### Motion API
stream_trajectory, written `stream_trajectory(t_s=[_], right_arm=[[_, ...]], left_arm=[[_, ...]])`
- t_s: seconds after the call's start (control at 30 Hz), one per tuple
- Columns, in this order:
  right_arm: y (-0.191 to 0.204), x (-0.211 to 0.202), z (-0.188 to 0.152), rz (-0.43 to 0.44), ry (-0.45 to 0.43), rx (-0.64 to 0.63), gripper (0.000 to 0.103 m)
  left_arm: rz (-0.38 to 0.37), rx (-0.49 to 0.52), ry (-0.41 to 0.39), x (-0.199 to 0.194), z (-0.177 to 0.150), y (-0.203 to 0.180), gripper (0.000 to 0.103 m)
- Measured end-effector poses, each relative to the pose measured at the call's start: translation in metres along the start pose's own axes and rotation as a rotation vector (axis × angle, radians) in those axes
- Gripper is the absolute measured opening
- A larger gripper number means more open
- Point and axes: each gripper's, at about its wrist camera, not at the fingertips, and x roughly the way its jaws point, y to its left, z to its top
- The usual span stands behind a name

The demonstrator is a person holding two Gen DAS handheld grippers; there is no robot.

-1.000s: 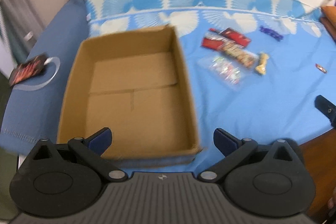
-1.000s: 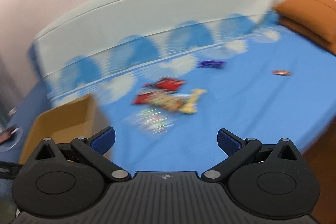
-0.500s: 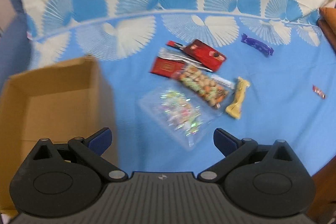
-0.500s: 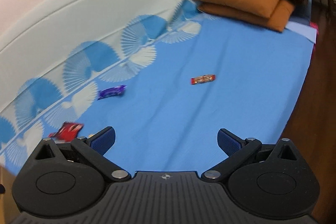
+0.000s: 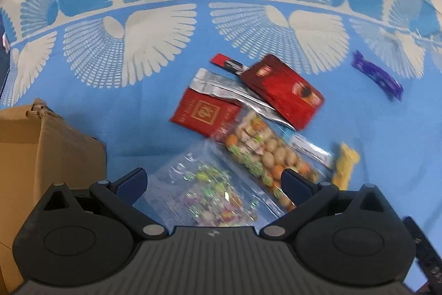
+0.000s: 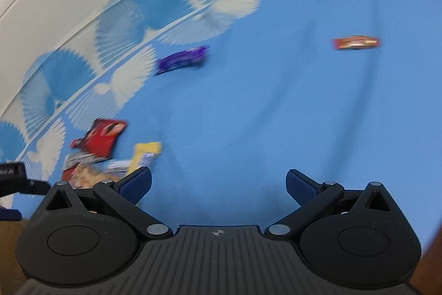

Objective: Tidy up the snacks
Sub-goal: 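Reach the left tool to the clear candy bag while the right tool reaches the egg bag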

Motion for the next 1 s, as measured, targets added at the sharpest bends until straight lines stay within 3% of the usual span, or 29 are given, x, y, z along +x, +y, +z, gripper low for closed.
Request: stream_trajectory(t_s=[0.2, 0.43, 0.5, 0.6, 0.67, 0.73, 0.77, 0.8, 1.0], right_arm=[[0.07, 0.038, -0.001, 0.119, 0.004, -0.2, 0.103], [0.12, 0.066, -0.026, 0.295, 0.056, -0.834, 0.103], [0.13, 0.07, -0.034, 0.319, 0.066, -0.923, 0.103], [0.144, 0.089, -0.038, 0.33, 0.132, -0.951, 0.103], [0.152, 0.102, -0.045, 0.291, 0.12, -0.954, 0.1], [0.15, 0.107, -0.049, 0.283, 0.069, -0.935, 0.085], [0.147, 0.104, -0.049, 0.277, 0.038, -0.904, 0.067], [0.142, 0.098, -0.049, 0.257, 0.018, -0.881, 0.063], [0.083, 0.054, -0.051, 0.154, 0.02, -0.776, 0.058]], left_arm=[[0.029, -0.028, 0.057, 0.001, -0.007, 0.019, 0.103], [0.089, -0.056, 0.065, -0.016, -0.049, 0.027, 0.103], [0.123, -0.058, 0.044, -0.018, -0.052, 0.029, 0.103], [0.147, -0.058, 0.02, -0.02, -0.048, 0.033, 0.103], [0.149, -0.06, 0.016, -0.021, -0.044, 0.036, 0.103], [0.152, -0.06, 0.015, -0.021, -0.042, 0.037, 0.103], [0.149, -0.061, 0.018, -0.02, -0.042, 0.038, 0.103], [0.137, -0.064, 0.024, -0.019, -0.042, 0.037, 0.103], [0.047, -0.051, 0.101, 0.005, -0.049, 0.023, 0.103]])
